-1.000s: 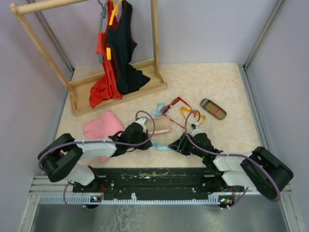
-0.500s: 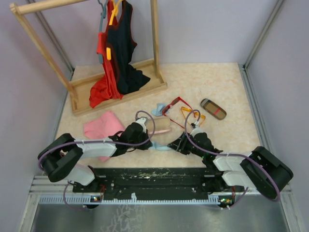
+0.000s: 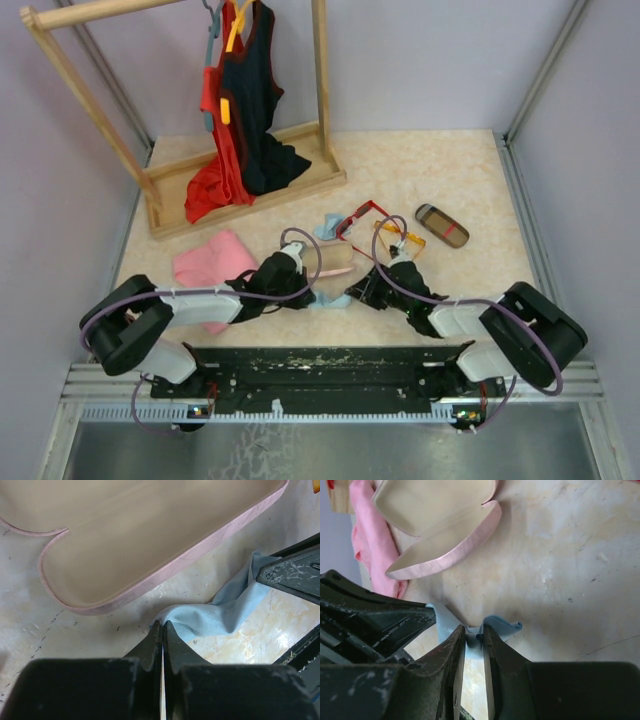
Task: Organize the sunglasses
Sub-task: Fold the glasses cleaning cloth at the center of the board.
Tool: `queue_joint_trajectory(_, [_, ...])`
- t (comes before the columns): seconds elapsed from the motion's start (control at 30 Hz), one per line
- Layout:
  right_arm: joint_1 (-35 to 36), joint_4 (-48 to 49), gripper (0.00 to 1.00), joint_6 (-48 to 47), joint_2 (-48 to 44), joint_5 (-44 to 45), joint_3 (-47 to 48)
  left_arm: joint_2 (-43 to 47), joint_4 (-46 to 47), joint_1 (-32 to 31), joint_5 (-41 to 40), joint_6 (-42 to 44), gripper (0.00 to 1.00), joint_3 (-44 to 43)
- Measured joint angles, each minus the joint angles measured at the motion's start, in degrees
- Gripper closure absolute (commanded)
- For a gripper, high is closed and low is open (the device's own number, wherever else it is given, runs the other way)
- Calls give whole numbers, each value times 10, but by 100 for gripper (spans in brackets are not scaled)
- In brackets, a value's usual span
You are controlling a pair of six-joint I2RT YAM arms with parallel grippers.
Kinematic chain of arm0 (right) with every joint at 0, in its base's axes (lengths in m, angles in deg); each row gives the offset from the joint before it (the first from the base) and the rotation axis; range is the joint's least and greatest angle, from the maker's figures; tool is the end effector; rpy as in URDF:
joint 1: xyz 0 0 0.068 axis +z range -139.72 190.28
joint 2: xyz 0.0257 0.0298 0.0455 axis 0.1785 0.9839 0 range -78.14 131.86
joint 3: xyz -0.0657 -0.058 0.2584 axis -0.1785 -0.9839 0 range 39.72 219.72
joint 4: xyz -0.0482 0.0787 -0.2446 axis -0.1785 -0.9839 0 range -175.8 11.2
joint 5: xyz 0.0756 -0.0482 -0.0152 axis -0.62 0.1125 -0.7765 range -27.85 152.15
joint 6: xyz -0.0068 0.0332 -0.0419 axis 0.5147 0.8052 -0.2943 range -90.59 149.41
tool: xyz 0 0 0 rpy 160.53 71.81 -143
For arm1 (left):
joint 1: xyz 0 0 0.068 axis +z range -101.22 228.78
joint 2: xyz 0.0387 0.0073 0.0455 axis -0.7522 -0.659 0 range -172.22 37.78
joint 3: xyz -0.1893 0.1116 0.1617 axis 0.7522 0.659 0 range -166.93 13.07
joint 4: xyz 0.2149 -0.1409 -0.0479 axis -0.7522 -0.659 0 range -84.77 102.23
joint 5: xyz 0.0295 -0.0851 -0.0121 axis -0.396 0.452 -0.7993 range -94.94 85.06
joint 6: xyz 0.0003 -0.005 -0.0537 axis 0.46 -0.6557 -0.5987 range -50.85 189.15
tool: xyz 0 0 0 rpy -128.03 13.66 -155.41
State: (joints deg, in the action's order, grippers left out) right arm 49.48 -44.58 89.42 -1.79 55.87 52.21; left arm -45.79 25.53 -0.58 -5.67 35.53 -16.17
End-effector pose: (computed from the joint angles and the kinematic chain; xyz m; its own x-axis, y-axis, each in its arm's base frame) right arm 0.1637 0.1386 0.1225 -0.7995 0.4589 -0.3876 -0.0189 0.6257 0.7798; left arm 0.1726 -0.2005 0.1399 -0.7726 0.0501 -0.6329 0.3899 0.8242 -0.4108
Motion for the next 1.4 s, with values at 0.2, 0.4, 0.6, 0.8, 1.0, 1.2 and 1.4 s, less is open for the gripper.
queue_joint_trajectory(0.2, [-2,-20,61,3,29,11,17,0,0,8,-2,0,100,0])
queue_joint_trajectory(0.4, [-7,-19,57,2,32,10,26,-2,0,11,-6,-2,100,-1])
queue_joint_trajectory(0.6, [-8,-17,55,-13,6,7,13,-2,0,13,-12,-4,100,-2])
queue_joint_trajectory(0.8, [-9,-34,57,-48,-73,5,-14,-3,0,13,-14,-7,100,-2])
queue_joint_trajectory(1.0, [-10,-57,57,-66,-104,-3,-24,-3,0,13,-14,-7,100,-2])
queue_joint_trajectory(1.2, [-11,-67,51,-74,-98,-3,-36,-3,0,13,-14,-7,100,-2])
queue_joint_trajectory(1.4, [-11,9,41,-90,-36,-35,-36,-3,0,13,-14,-7,100,-2])
